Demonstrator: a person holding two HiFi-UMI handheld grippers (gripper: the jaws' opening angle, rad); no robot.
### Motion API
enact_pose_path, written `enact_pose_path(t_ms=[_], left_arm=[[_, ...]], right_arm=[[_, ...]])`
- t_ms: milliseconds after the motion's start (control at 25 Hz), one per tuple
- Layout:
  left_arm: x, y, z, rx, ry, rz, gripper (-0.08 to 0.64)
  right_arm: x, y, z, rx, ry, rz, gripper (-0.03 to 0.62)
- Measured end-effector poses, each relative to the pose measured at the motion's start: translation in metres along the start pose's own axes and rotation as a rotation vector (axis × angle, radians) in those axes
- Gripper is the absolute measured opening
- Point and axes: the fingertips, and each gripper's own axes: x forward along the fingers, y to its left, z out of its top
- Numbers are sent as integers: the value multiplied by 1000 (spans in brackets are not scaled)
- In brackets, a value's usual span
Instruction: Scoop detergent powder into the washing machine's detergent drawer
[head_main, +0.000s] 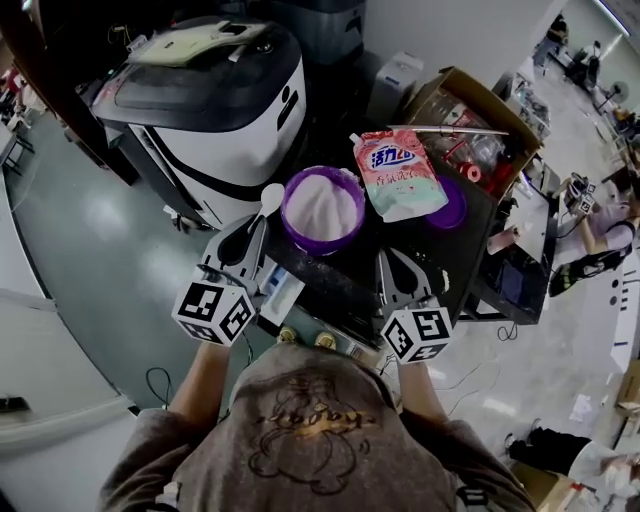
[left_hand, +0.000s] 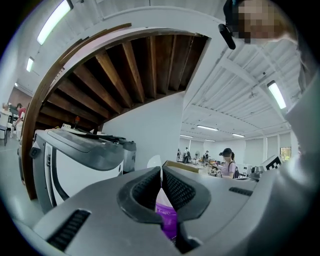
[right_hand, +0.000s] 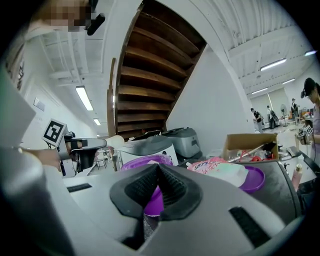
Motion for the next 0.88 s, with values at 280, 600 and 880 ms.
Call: enact_pose_path(t_ms=[280,600,880], left_arm=[[29,4,-7,30,67,-78,25],[61,2,-16,132,163,-184,25],[85,-4,-37,281,322,-280,25]], right_arm=[[0,-5,-2,7,-2,-44,3],[5,-9,-2,8,-5,-61,3],[3,-16,-7,19,-3,-76,3]])
